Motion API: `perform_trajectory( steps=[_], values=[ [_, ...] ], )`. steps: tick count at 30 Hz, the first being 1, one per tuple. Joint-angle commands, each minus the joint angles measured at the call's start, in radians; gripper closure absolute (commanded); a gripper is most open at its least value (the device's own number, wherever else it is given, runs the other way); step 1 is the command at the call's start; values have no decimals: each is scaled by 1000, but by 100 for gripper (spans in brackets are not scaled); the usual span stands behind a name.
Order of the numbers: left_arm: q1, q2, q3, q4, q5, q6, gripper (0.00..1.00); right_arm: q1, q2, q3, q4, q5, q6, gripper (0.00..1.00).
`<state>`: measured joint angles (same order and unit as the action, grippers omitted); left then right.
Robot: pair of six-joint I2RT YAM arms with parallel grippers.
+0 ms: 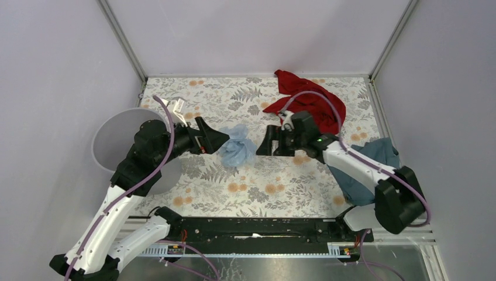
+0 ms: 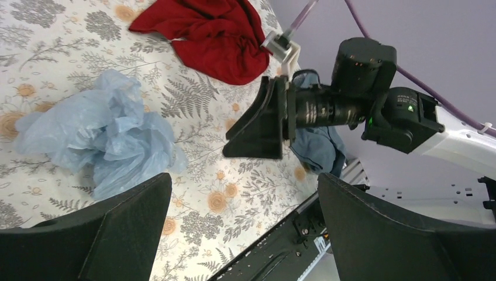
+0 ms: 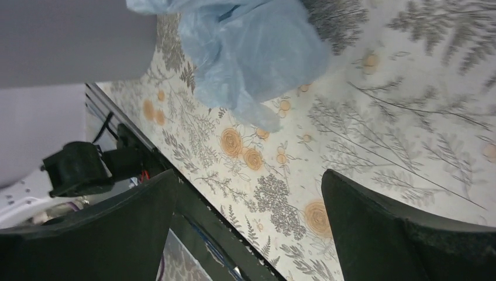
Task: Put the trash bags into the trash bin
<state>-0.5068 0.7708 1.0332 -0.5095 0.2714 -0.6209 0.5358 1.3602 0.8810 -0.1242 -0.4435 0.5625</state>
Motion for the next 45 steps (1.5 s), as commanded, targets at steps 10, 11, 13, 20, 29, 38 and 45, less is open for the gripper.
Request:
perform_trajectory(
  steps=[10, 11, 13, 20, 29, 38, 45],
  values=[
    [-4, -44, 47, -94, -122, 66, 1, 354, 376, 471, -175, 610, -295, 7],
    [-4, -53, 50, -105, -129, 73, 1, 371, 396, 490, -167, 637, -310, 6],
    [-3, -68, 56, -127, -156, 85, 1, 399, 440, 524, -154, 691, -333, 6],
    [-4, -69, 81, -173, -207, 125, 1, 427, 585, 628, -70, 846, -339, 15],
    [-4, -61, 82, -198, -181, 88, 1, 427, 550, 493, 243, 927, -409, 41],
    [-79, 104, 54, -66, -35, -43, 1, 298, 299, -28, 956, 451, -491, 96],
    [-337, 350, 148, -129, -510, 1, 1, 201, 153, -142, 862, 88, -529, 100]
  ],
)
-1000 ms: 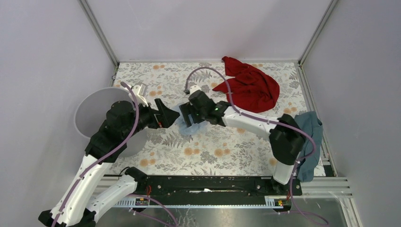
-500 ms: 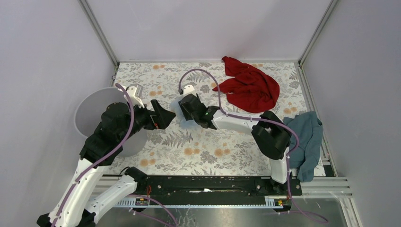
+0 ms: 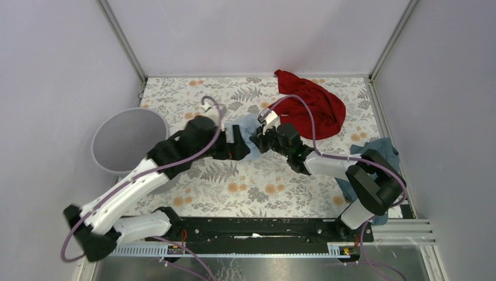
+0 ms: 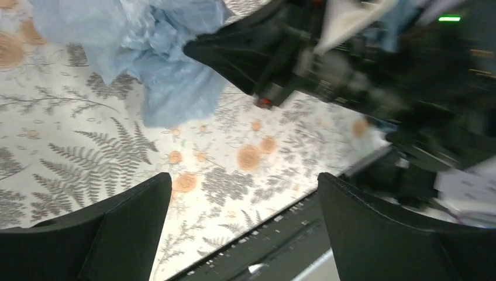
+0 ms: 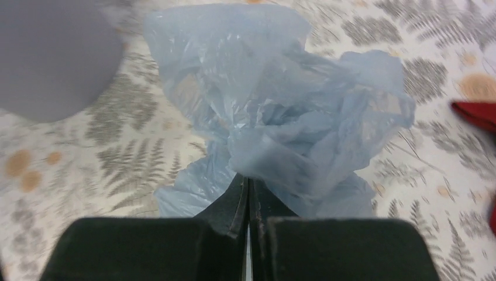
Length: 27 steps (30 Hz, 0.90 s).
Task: Put the trash bags into the trash bin
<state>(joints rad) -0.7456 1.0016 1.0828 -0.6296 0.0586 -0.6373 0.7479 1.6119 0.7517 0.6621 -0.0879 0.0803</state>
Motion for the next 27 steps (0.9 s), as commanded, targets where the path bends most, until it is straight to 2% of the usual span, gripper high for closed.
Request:
perform_trajectory(
  steps=[1, 4, 9, 16, 20, 21, 23, 24, 25, 27],
  values=[
    [-120, 155, 120, -28, -365, 26, 1, -25, -123, -37, 88, -299, -35, 100],
    [-138, 222, 157, -71, -496, 0, 1, -77, -176, -120, 158, -379, 14, 100],
    [-138, 209, 115, -36, -542, -66, 1, -115, -212, -183, 219, -429, 25, 100],
    [-130, 240, 74, 14, -530, -100, 1, -128, -287, -252, 288, -517, 76, 100],
    [-69, 255, 47, 75, -416, -99, 1, -128, -336, -289, 315, -518, 99, 100],
    [-59, 251, 32, 99, -390, -99, 5, -128, -351, -294, 312, -520, 102, 100],
    [-38, 233, -11, 156, -327, -101, 19, -127, -376, -310, 310, -524, 114, 100],
    [-32, 222, -24, 181, -301, -96, 31, -128, -385, -313, 305, -518, 115, 100],
    [-31, 207, -29, 193, -304, -91, 48, -128, -390, -317, 295, -490, 112, 98],
    [-32, 171, -35, 201, -330, -92, 76, -128, -385, -324, 284, -359, 116, 82]
  ],
)
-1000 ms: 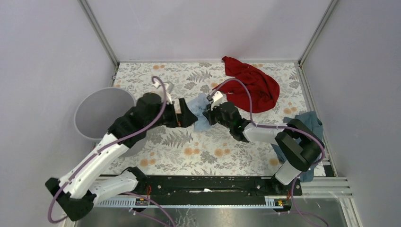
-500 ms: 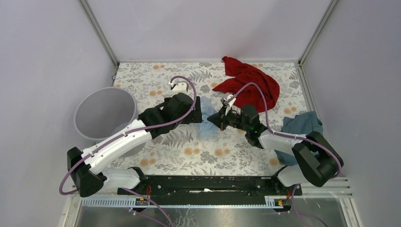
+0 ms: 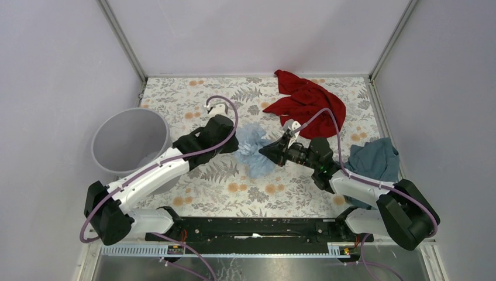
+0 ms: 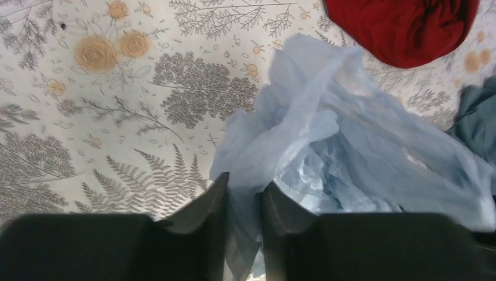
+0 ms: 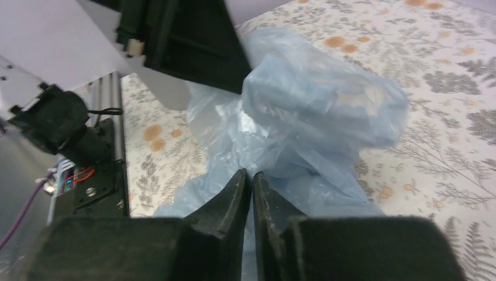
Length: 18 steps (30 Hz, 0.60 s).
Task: Put the trash bags into the trash bin
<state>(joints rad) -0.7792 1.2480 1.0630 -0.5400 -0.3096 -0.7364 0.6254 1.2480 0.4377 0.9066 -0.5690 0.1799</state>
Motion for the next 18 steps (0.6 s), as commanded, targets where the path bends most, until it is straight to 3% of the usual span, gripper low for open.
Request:
perform_trajectory(
  steps=[1, 3, 5, 7, 10, 18],
  values=[
    [1, -108, -22, 123, 31, 10, 84, -6, -14, -14, 40, 211, 35, 71],
    [3, -162, -47, 168, 42, 19, 91, -6, -9, -28, 38, 443, 137, 53],
    [11, -199, -71, 210, 81, 22, 95, -4, -6, -54, 83, 481, 196, 32],
    [15, -209, -74, 219, 120, 22, 98, -2, 10, -56, 108, 466, 227, 19],
    [16, -205, -77, 216, 144, 8, 100, 1, 52, -36, 120, 447, 242, 11],
    [16, -180, -91, 230, 143, 11, 100, 7, 128, -28, 226, 348, 283, 7]
  ],
)
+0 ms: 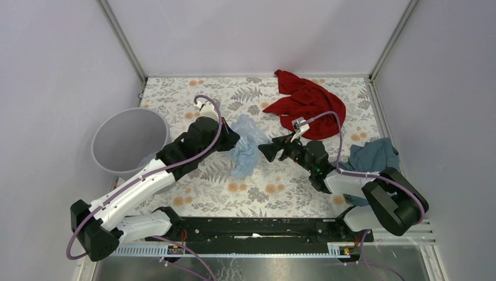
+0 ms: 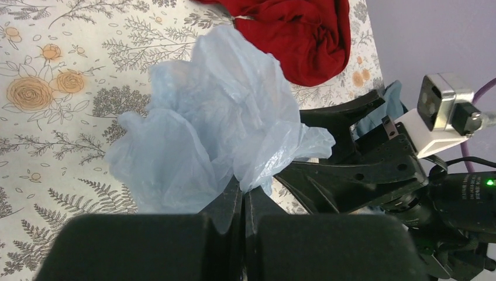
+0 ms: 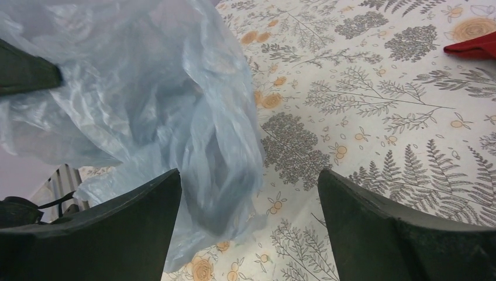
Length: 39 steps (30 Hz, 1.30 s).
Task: Put the trash bags into the trash bin
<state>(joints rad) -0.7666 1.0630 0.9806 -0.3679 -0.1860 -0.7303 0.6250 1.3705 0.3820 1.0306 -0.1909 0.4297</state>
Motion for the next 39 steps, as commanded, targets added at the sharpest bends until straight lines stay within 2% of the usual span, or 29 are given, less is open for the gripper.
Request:
perform_trajectory(
  steps=[1, 5, 9, 12, 15, 19, 22, 25, 26, 27, 28, 29, 31, 35, 36, 39],
  values=[
    [3, 5, -14, 65, 23, 4, 100, 7, 7, 32, 91, -21, 31, 9],
    [4, 17, -17, 79, 52, 14, 100, 7, 22, 28, 104, 8, 33, 14],
    [3, 21, -33, 72, 75, 25, 100, 7, 43, 44, 109, -39, 46, 34],
    [3, -1, -66, 93, 75, 23, 100, 7, 62, 46, 124, -42, 53, 39],
    [3, -7, -71, 88, 84, 42, 100, 7, 59, 45, 105, -16, 48, 72],
    [4, 0, -32, -34, 37, 124, 100, 8, -42, 29, -54, 146, -28, 100],
    [3, 27, 9, -163, -4, 200, 100, 7, -176, 21, -191, 268, -120, 100],
    [3, 49, 30, -282, -75, 236, 100, 7, -310, 36, -305, 234, -219, 100],
    [3, 52, 33, -300, -101, 236, 97, 7, -342, 58, -365, 205, -232, 100],
    [3, 53, 35, -307, -116, 236, 88, 7, -370, 85, -429, 170, -237, 100],
    [3, 54, 39, -309, -123, 231, 76, 7, -394, 110, -482, 131, -236, 100],
    [3, 56, 47, -309, -121, 222, 59, 7, -420, 134, -531, 107, -223, 100],
    [3, 63, 79, -307, -86, 201, 33, 7, -460, 181, -647, 110, -177, 100],
    [-4, 46, 93, -272, 19, 153, 6, 6, -494, 286, -879, 154, -76, 100],
    [-10, 24, 78, -248, 58, 139, 2, 7, -493, 312, -936, 146, -59, 100],
    [-48, -48, -20, -110, 193, 61, 1, 8, -501, 348, -1021, 147, 12, 100]
  ],
)
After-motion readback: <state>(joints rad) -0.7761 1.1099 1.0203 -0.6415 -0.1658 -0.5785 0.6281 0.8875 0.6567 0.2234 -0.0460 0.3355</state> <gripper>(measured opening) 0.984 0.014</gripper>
